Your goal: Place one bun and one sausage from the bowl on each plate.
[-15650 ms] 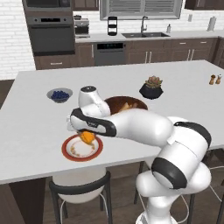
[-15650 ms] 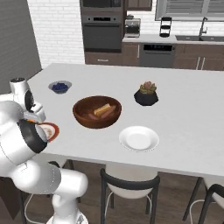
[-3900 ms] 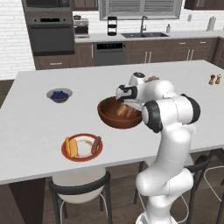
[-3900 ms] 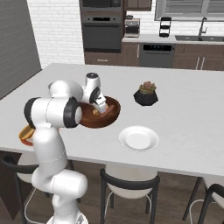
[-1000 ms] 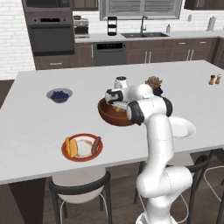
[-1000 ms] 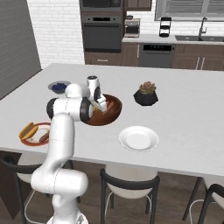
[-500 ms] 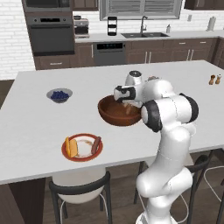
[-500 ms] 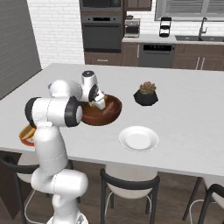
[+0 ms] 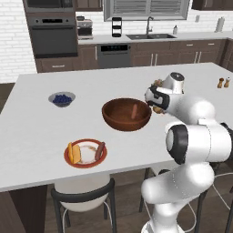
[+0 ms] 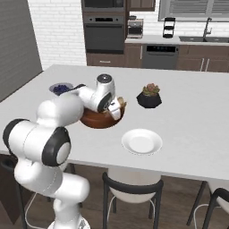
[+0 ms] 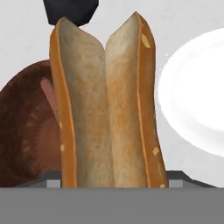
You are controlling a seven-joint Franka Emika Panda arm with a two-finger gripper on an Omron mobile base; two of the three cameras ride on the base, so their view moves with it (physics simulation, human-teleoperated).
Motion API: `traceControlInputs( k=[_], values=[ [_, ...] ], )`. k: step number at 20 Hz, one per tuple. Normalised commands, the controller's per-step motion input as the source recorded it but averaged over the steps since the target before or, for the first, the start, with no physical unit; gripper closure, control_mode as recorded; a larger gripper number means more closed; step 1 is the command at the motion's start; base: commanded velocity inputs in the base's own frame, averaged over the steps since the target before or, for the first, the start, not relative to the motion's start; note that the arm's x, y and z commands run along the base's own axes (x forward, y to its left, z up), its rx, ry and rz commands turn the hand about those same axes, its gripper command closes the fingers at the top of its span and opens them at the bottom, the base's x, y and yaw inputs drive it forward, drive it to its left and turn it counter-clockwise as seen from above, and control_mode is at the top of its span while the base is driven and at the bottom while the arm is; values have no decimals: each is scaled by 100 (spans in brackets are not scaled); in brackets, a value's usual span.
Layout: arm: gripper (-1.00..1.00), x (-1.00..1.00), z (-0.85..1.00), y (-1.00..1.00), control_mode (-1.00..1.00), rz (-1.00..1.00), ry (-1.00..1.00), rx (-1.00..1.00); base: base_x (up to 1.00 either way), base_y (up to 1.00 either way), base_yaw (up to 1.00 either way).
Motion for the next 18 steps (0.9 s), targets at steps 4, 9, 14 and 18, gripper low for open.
traceControlInputs(
  k=[4, 9, 14, 18],
  values=[
    [100, -33, 10, -95, -100, -16, 13, 2, 0, 0, 0],
    [100, 0, -42, -65, -100, -5, 16, 0, 0, 0, 0],
    [100, -9, -84, -28, -100, 0, 3, 0, 0, 0, 0],
    [100, -25, -93, -12, -100, 0, -1, 0, 0, 0, 0]
  ],
)
